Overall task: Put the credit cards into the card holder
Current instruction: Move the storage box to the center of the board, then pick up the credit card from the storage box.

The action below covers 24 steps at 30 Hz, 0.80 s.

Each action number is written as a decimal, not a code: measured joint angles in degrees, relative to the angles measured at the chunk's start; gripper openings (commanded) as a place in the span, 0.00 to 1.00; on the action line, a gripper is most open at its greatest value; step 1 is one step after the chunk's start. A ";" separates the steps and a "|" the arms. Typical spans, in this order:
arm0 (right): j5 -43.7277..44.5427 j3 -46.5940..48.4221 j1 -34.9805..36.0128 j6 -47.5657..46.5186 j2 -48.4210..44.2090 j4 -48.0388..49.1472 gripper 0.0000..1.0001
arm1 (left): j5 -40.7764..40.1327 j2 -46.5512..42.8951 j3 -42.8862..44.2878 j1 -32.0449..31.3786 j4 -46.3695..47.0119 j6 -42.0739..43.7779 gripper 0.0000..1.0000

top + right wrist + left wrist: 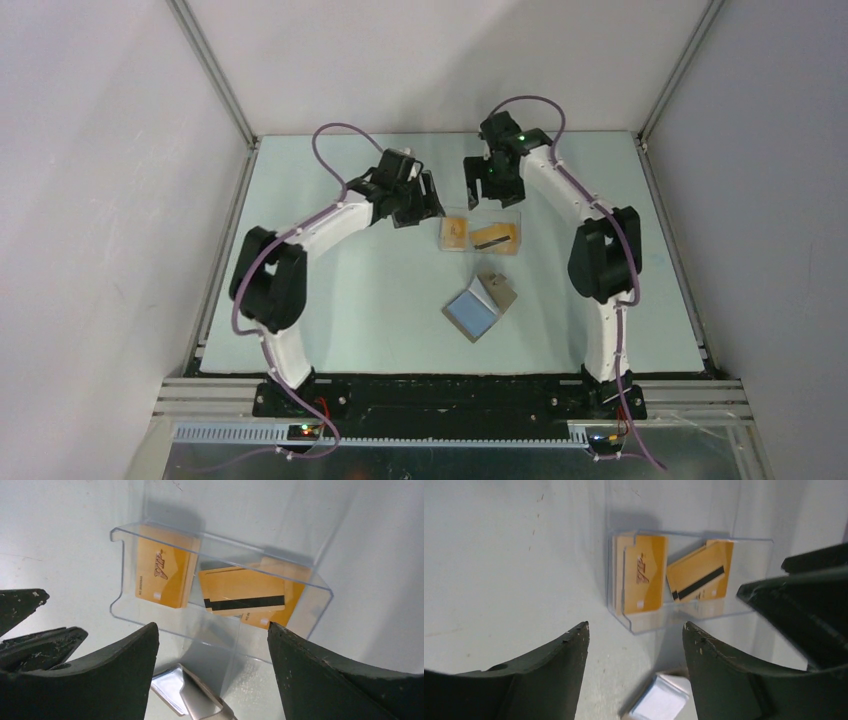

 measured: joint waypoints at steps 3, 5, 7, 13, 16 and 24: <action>0.33 0.79 0.79 0.02 3.39 -0.57 0.86 | -0.33 4.83 3.30 0.00 -0.04 -0.15 0.67; 1.20 0.79 0.70 0.00 6.21 -1.51 0.88 | -0.46 7.98 5.49 0.07 0.07 -0.44 0.65; 2.14 0.79 0.57 -0.02 8.11 -2.27 0.89 | -0.48 10.34 6.88 0.17 0.11 -0.52 0.62; 5.92 -0.09 0.44 -0.76 10.12 -3.50 0.97 | -0.26 14.34 7.65 0.15 -0.09 -1.22 0.57; 7.04 -0.20 0.55 -1.75 10.12 -3.48 0.99 | -0.09 14.60 7.58 0.07 -0.07 -1.49 0.50; 6.86 -0.22 1.09 -4.42 10.14 -3.52 0.99 | 0.11 14.60 7.26 -0.31 0.00 -1.99 0.44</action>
